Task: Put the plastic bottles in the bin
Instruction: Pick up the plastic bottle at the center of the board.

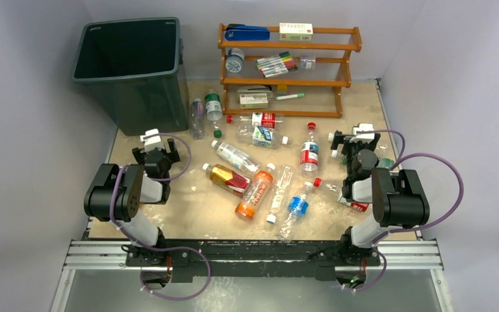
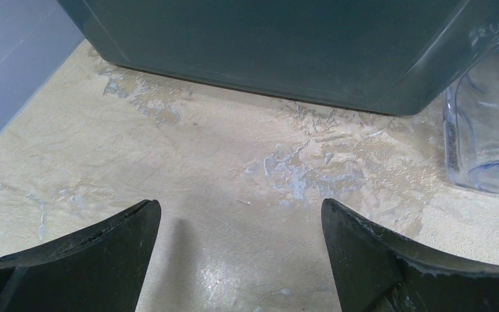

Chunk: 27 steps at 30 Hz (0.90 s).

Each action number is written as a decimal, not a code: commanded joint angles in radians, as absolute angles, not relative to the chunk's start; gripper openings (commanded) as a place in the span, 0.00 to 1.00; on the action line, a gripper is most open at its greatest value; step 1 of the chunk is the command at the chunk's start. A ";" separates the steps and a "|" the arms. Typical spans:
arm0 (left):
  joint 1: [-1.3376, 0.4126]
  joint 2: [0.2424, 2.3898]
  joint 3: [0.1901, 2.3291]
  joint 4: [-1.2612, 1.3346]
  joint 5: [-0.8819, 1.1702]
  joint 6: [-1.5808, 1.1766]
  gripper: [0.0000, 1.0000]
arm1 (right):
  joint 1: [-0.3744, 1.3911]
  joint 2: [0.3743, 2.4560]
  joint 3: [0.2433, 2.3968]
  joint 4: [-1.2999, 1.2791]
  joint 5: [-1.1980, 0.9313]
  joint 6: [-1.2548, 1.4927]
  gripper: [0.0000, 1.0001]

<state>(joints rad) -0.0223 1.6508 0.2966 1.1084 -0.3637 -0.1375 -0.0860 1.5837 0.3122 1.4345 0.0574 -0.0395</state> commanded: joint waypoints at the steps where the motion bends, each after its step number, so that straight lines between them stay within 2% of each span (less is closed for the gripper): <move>1: -0.030 1.555 0.360 1.018 -0.377 -0.138 0.94 | -0.088 1.532 0.299 1.508 0.021 -0.077 1.00; 5: -0.035 1.430 0.497 0.652 -0.441 -0.225 0.94 | -0.088 1.428 0.278 1.449 0.016 -0.079 1.00; 8: -0.037 1.366 0.560 0.523 -0.398 -0.259 0.94 | -0.087 1.346 0.306 1.312 -0.025 -0.093 1.00; 17: -0.040 1.195 0.658 0.333 -0.252 -0.427 0.94 | -0.087 1.010 0.381 1.004 -0.172 -0.064 1.00; 23: -0.040 1.175 0.786 0.234 -0.045 -0.589 0.94 | -0.088 0.846 0.561 0.711 -0.237 0.005 1.00; 27: -0.040 1.163 0.876 0.145 0.083 -0.662 0.94 | -0.087 0.775 0.691 0.580 -0.253 0.160 1.00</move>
<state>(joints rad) -0.0357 1.2037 0.7712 0.2264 -0.0891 -0.5488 -0.0856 0.8402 0.5617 0.7403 -0.2035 0.0124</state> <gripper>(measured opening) 0.937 0.998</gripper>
